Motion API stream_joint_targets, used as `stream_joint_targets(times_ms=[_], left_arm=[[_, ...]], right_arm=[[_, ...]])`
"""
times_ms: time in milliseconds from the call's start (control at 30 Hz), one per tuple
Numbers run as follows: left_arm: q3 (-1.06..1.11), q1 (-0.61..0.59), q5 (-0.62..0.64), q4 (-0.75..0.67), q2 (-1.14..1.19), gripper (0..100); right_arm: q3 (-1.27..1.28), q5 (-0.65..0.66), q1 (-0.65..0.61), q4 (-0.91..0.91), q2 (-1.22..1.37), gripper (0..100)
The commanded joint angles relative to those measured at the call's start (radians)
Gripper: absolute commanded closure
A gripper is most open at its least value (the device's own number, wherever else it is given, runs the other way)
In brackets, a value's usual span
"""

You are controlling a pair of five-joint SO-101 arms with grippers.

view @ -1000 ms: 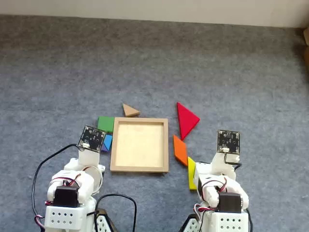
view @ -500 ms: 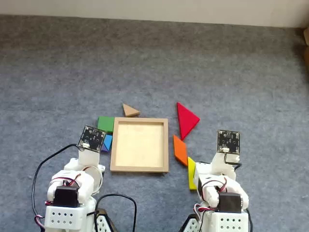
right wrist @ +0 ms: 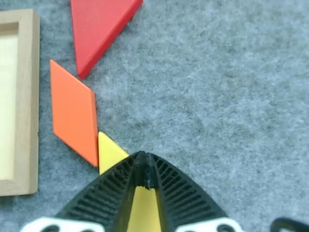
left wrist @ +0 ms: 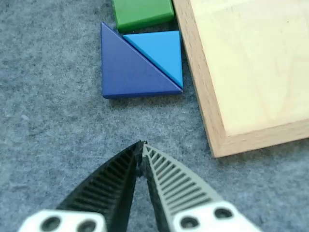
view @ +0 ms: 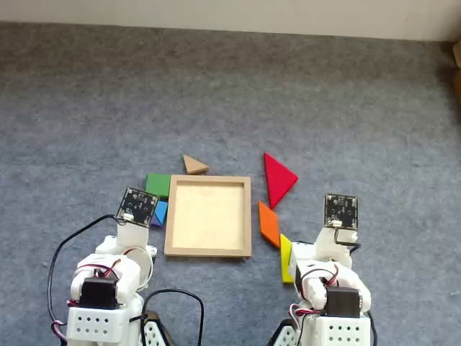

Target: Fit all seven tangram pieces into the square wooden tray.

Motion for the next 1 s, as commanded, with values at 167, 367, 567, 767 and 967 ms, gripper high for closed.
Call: stream_joint_targets(times_ms=[167, 367, 567, 767, 967], left_arm=[[0.019, 0.008, -0.005, 0.002, -0.039, 100], [0.019, 0.008, -0.005, 0.002, -0.039, 100], [0.019, 0.008, -0.005, 0.002, -0.039, 100], [0.019, 0.008, -0.005, 0.002, -0.039, 100], [0.019, 0.008, -0.005, 0.002, -0.039, 100]], right_arm=[[0.113, -0.008, 0.001, 0.008, -0.015, 99.2], [0.102, -0.005, 0.010, 0.007, -0.015, 99.2], [-0.156, -0.005, 0.125, 0.008, -0.013, 99.2], [-0.377, 0.002, 0.153, 0.008, -0.008, 99.2], [-0.495, 0.104, 0.151, 0.053, -0.001, 99.2]])
